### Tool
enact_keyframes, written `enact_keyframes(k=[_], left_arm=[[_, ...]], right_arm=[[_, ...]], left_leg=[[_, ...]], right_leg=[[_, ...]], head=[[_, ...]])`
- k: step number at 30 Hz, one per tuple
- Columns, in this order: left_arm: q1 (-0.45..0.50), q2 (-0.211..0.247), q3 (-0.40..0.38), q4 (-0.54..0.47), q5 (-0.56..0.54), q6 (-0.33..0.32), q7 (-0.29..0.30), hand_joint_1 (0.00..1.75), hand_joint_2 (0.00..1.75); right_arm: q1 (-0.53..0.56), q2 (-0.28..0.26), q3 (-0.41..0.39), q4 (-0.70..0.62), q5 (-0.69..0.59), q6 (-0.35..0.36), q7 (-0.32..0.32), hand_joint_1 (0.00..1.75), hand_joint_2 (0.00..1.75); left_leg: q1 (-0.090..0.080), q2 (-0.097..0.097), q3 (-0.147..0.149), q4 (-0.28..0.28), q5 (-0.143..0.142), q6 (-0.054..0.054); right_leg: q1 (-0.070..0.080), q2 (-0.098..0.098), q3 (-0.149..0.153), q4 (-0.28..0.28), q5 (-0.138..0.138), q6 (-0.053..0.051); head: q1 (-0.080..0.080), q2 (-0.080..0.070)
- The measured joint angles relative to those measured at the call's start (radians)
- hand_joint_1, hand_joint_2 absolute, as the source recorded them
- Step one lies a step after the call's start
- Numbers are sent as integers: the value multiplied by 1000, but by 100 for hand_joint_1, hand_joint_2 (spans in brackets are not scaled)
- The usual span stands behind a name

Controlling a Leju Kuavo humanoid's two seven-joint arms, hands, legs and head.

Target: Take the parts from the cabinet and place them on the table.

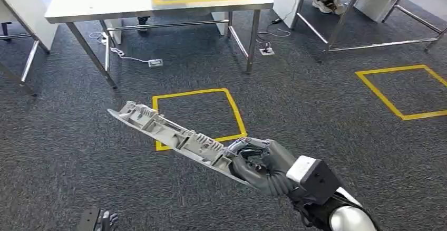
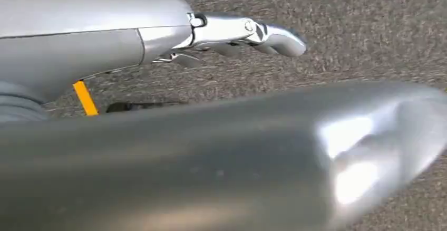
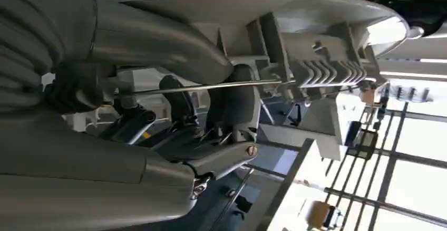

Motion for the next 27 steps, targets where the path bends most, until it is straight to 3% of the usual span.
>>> enact_keyframes(k=[1,4,7,17,21,23,24,25,26,27], left_arm=[[0,-1,0,0,0,0,2,0,0],[-1,-2,0,0,-1,0,4,0,0],[-1,-2,0,0,-1,0,5,0,0],[-5,-4,0,0,-1,3,26,0,0],[-6,-4,0,0,4,0,24,0,0],[-5,-3,0,2,11,-3,21,0,0],[-2,-3,0,2,13,-8,19,0,0],[0,-3,0,3,14,-12,16,0,0],[0,-2,0,4,14,-16,13,0,0],[0,-2,1,5,14,-19,11,0,0]], right_arm=[[3,0,-3,0,1,0,0,175,175],[4,3,-8,0,2,1,1,175,175],[5,6,-10,0,2,1,1,175,175],[0,13,-14,3,5,8,1,175,175],[-30,14,-14,26,5,13,-3,175,175],[-42,15,-14,35,0,6,-4,175,175],[-50,16,-13,37,-7,1,0,175,175],[-57,17,-13,39,-14,0,1,175,175],[-64,17,-12,42,-21,-3,3,175,175],[-68,18,-11,44,-29,-6,4,175,175]], left_leg=[[-2,0,0,0,-2,3],[-5,2,0,1,-2,9],[-7,2,0,1,-1,11],[-9,2,0,2,1,14],[-17,2,0,1,-4,23],[-12,0,3,-13,-27,40],[-9,-5,19,-18,-20,44],[-9,-3,39,-19,-32,53],[-9,-5,46,-19,-39,55],[-10,-5,53,-18,-44,56]], right_leg=[[0,0,7,-13,-9,-5],[-6,0,10,-20,-8,22],[-8,0,11,-23,-7,34],[-12,-1,11,-25,-4,42],[-17,-1,13,-31,-4,52],[-16,0,18,-11,11,66],[-17,0,15,1,2,65],[-18,0,1,34,-11,63],[-16,1,-39,98,-38,62],[-15,1,-99,187,-74,61]], head=[[0,0],[0,0],[0,0],[0,0],[0,0],[1,0],[1,0],[2,0],[5,0],[5,0]])
